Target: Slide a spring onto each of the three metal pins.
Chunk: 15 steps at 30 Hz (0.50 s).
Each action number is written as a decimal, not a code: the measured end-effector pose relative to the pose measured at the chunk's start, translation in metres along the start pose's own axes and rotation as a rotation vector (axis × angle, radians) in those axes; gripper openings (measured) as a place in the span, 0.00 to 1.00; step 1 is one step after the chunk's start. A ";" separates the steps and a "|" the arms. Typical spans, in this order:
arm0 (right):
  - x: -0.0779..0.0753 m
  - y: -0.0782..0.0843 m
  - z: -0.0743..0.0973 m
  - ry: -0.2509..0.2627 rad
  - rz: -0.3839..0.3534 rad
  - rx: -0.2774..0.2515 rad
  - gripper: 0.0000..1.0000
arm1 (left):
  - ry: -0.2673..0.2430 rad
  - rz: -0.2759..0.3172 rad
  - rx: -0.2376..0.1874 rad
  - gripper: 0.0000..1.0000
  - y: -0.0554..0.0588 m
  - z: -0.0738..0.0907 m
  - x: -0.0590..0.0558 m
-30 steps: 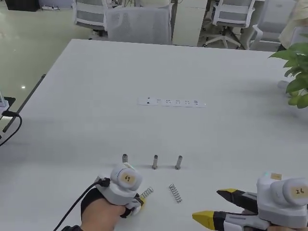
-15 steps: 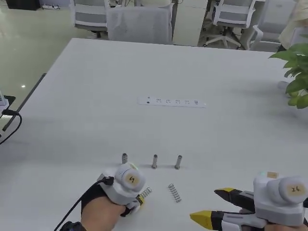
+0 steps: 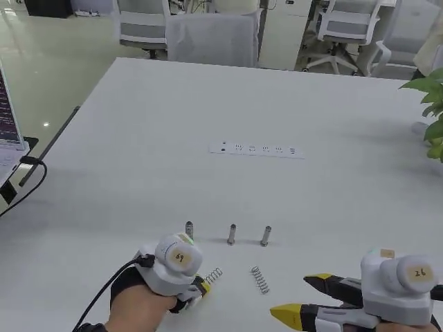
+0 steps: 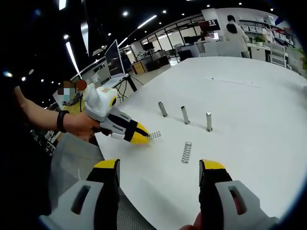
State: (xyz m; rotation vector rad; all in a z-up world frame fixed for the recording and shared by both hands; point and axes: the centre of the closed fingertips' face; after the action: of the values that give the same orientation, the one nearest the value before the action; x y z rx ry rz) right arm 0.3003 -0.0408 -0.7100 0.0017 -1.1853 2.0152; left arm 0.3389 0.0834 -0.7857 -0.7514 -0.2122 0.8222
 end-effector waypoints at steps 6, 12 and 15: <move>0.008 0.000 -0.006 -0.024 0.010 0.013 0.65 | -0.006 0.018 -0.014 0.02 0.007 0.012 0.002; 0.016 -0.002 -0.013 -0.050 0.012 0.014 0.64 | -0.019 0.031 -0.033 0.02 0.011 0.025 0.005; 0.020 -0.004 -0.017 -0.060 0.019 0.018 0.63 | -0.027 0.033 -0.044 0.02 0.011 0.033 0.006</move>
State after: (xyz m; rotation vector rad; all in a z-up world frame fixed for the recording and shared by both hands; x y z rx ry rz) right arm 0.2952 -0.0148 -0.7098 0.0607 -1.2082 2.0550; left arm 0.3215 0.1097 -0.7702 -0.7873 -0.2437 0.8619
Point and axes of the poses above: the centre of the closed fingertips' face, and the gripper's own axes: z roughly backward along the fingers, x roughly to its left, y roughly out of its underside, and after that the axes turned 1 degree about y, right-handed
